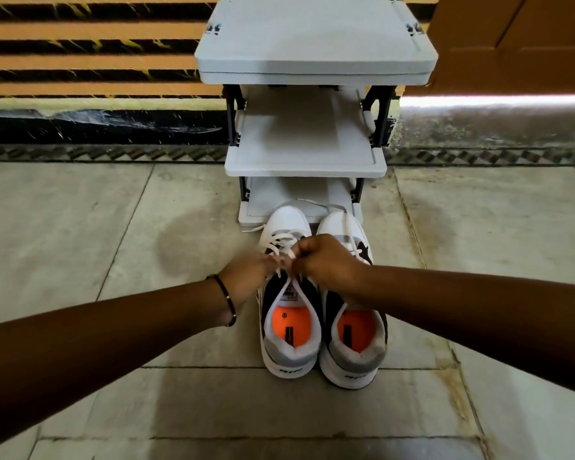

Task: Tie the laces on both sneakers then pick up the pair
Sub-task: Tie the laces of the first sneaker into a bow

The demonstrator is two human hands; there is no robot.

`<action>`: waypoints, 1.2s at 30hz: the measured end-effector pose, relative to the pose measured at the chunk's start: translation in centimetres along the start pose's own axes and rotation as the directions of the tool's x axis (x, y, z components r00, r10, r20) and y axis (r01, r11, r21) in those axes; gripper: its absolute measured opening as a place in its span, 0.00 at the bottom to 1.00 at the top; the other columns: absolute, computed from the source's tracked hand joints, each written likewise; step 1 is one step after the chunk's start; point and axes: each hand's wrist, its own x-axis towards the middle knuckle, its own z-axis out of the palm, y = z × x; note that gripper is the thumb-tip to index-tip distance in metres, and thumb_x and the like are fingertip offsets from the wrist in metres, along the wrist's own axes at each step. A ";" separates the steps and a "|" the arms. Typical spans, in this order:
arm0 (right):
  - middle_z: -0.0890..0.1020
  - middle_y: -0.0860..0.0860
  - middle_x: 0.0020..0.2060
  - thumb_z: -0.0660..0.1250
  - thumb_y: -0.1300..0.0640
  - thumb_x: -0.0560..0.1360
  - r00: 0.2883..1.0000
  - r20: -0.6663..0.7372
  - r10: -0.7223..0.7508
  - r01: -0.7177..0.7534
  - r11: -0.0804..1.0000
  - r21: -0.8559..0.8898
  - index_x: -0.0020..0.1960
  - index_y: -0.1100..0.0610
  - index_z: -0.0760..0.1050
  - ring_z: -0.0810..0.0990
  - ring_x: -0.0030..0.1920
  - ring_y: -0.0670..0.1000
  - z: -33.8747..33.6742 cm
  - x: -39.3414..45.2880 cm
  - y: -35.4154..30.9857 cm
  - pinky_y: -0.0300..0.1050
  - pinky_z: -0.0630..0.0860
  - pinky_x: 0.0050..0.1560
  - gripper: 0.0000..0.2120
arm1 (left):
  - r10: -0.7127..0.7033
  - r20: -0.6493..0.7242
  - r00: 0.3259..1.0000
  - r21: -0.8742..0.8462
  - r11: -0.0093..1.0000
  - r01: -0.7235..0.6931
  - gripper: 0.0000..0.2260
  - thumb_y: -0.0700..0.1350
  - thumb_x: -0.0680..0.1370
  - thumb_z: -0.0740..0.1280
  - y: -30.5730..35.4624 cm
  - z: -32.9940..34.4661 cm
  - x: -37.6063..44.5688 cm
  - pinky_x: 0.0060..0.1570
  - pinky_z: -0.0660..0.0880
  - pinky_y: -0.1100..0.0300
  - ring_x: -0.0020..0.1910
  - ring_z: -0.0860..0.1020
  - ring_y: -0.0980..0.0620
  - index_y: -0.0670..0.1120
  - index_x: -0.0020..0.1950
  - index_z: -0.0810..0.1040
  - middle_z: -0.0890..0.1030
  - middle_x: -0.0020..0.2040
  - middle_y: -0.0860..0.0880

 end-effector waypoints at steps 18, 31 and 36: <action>0.77 0.57 0.33 0.61 0.66 0.75 0.998 -0.056 -0.004 0.027 0.911 0.412 0.39 0.61 0.76 0.76 0.33 0.53 -3.9 -0.1 -3.8 0.41 0.78 0.34 0.08 | 0.073 -0.098 0.993 0.219 0.975 -0.050 0.14 0.43 0.70 0.73 0.5 0.9 0.8 0.46 0.74 0.61 0.44 0.77 0.50 0.41 0.52 0.75 0.78 0.43 0.47; 0.74 0.53 0.29 0.66 0.63 0.73 0.990 0.138 0.021 -0.057 0.965 0.258 0.55 0.60 0.78 0.72 0.27 0.50 -5.4 -0.7 -3.3 0.41 0.72 0.28 0.11 | 0.672 -0.163 0.722 0.164 0.741 -0.652 0.08 0.38 0.79 0.57 6.2 -1.2 -0.8 0.32 0.69 0.78 0.34 0.76 0.70 0.43 0.53 0.76 0.78 0.41 0.53; 0.73 0.52 0.27 0.68 0.64 0.72 0.966 0.228 -0.123 0.071 0.973 0.220 0.47 0.59 0.77 0.69 0.25 0.49 -3.9 -1.1 -4.4 0.41 0.70 0.27 0.04 | 0.809 0.119 0.575 0.474 0.462 -0.749 0.09 0.41 0.77 0.60 7.6 -0.9 -1.4 0.46 0.69 0.77 0.49 0.75 0.60 0.47 0.51 0.79 0.78 0.49 0.51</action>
